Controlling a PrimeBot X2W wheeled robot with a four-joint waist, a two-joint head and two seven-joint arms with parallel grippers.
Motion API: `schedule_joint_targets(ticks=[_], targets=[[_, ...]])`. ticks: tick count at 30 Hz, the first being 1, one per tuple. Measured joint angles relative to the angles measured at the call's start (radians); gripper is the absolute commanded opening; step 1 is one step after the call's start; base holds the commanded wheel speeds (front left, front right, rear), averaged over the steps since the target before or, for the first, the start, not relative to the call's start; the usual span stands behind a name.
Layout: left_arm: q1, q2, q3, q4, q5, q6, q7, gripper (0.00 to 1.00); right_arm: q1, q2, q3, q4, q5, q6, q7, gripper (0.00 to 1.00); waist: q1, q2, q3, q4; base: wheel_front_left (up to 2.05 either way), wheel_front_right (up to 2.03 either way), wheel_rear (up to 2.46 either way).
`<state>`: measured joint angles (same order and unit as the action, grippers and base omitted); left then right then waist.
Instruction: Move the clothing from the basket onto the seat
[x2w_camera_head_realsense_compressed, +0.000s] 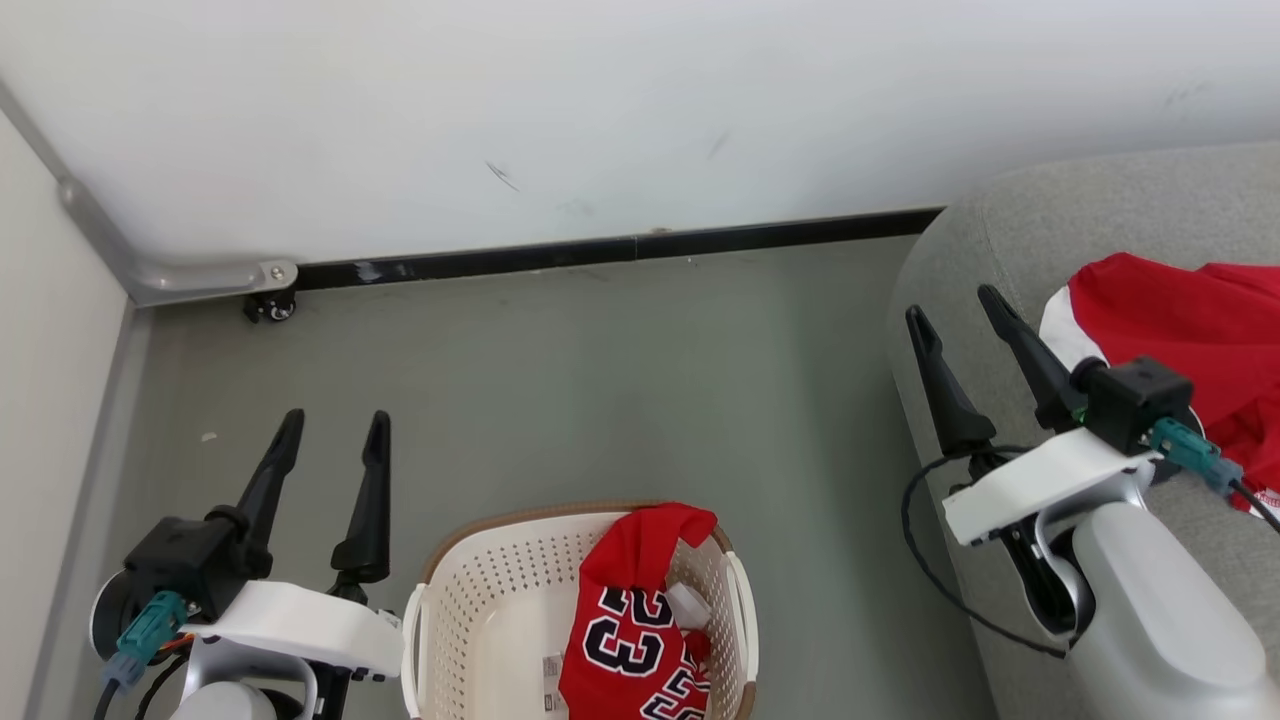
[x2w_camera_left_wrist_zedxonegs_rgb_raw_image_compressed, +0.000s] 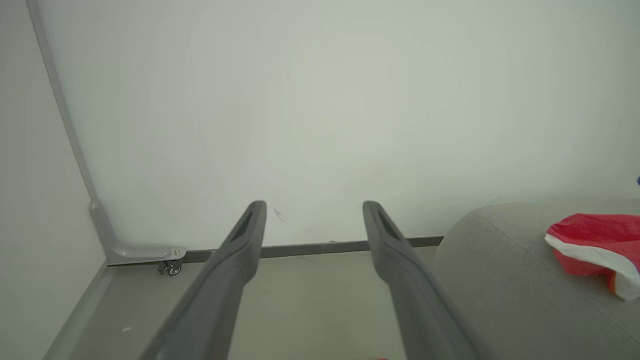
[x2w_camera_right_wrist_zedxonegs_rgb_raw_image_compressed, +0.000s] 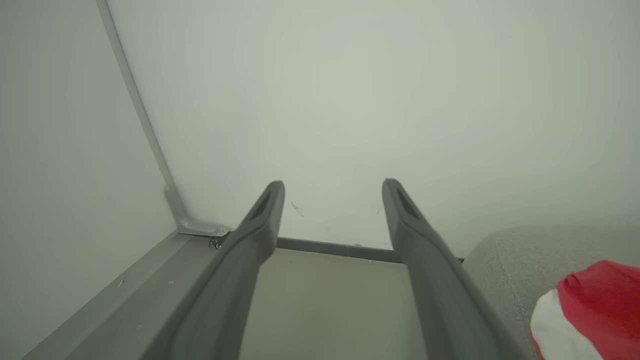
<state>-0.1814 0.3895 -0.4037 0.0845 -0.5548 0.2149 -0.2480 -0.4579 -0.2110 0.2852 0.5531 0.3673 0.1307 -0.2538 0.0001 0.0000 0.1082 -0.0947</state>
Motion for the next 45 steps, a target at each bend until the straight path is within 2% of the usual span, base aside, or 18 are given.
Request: schedule_joint_targets(ticks=[6,19,30,45], targets=[[0.035,-0.027,0.050,0.006,-0.009,0.020,0.000,1.00,0.072,0.028,-0.054,-0.004,-0.016,0.000,0.000,1.00,0.0000,0.0000,-0.039,0.016,0.00,0.00,0.00],[0.125,-0.051,0.095,0.026,0.007,0.023,0.000,1.00,0.225,0.106,-0.136,-0.083,-0.109,0.000,0.000,1.00,0.0000,0.0000,-0.115,0.030,0.00,0.00,0.00],[0.185,-0.067,0.096,0.041,0.067,0.028,0.000,1.00,0.337,0.136,-0.184,-0.103,-0.164,0.000,0.000,1.00,0.0000,0.0000,-0.153,0.031,0.00,0.00,0.00],[0.207,-0.086,0.131,0.042,0.095,0.027,0.000,1.00,0.420,0.158,-0.212,-0.140,-0.193,0.000,0.000,1.00,0.0000,0.0000,-0.168,0.021,0.00,0.00,0.00]])
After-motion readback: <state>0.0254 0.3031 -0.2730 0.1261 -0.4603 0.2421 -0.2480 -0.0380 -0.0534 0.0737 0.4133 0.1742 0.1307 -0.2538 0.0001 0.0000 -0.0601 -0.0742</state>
